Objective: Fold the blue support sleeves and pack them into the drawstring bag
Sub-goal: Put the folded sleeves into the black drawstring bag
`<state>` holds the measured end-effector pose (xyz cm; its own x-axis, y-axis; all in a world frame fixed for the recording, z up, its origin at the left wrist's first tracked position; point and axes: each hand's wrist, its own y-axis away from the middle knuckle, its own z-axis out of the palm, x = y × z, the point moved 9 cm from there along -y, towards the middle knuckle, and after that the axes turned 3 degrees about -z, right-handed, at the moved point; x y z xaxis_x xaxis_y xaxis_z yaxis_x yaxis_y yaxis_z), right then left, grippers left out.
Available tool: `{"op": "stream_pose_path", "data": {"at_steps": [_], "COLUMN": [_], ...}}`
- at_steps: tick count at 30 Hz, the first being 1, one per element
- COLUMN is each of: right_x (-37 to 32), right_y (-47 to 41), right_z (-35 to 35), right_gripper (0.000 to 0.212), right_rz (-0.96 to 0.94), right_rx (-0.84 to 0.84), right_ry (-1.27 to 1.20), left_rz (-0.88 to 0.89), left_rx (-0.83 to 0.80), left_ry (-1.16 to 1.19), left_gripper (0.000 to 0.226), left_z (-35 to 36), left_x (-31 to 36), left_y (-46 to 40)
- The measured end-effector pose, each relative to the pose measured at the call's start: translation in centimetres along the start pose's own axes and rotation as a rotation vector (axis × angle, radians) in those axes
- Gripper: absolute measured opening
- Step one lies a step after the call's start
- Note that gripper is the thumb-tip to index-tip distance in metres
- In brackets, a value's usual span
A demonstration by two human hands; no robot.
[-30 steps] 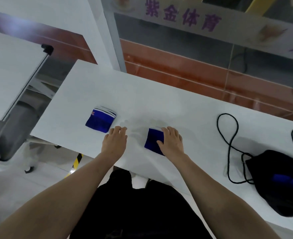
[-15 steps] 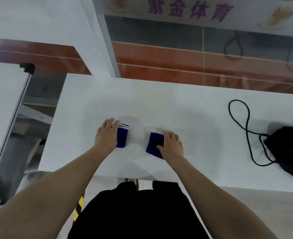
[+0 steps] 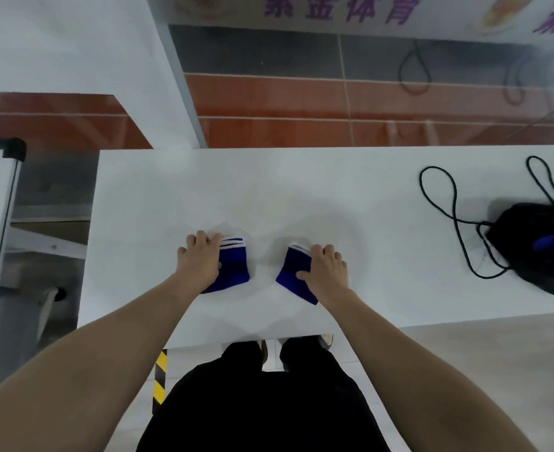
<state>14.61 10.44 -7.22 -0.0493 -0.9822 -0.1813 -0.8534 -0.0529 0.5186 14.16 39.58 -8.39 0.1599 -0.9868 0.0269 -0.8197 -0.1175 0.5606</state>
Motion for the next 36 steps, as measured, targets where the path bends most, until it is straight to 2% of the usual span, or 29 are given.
{"op": "stream_pose_path", "data": {"at_steps": [5,9,14,20,24,28,33,36], "right_x": [0.5,2.1,5.9,14.6,23.1,32.0,42.0,46.9], "right_y": [1.0,2.3,5.1,9.6,13.6,17.2,21.3,23.2], "right_z": [0.3,-0.2,-2.1,-6.0,-9.2,-11.3,-12.9,-13.6], "right_gripper": [0.045,0.026,0.032,0.022,0.03,0.037,0.018,0.014], "right_rz": [0.004,0.023,0.01,0.054,0.126,0.15,0.141,0.158], "right_rx": [0.023,0.087,0.236,0.462,0.572,0.664,0.777,0.822], "right_ry": [-0.106,-0.263,-0.547,-0.774,-0.901,-0.912,-0.96,-1.019], "left_rz": [0.007,0.029,0.099,0.201,0.263,0.311,0.422,0.493], "left_rx": [0.028,0.065,0.184,0.304,0.378,0.427,0.46,0.471], "left_ry": [-0.023,0.047,0.179,0.288,0.326,0.383,0.459,0.471], "left_gripper": [0.057,0.037,0.035,0.037,0.037,0.035,0.034,0.034], "left_z": [-0.1,-0.4,-2.5,-5.3,-6.4,-5.8,-5.3,-5.6], "left_x": [0.7,3.2,9.8,21.3,30.7,40.5,52.5,58.4], "left_y": [0.4,1.2,3.6,7.4,10.7,15.0,19.4,21.3]}}
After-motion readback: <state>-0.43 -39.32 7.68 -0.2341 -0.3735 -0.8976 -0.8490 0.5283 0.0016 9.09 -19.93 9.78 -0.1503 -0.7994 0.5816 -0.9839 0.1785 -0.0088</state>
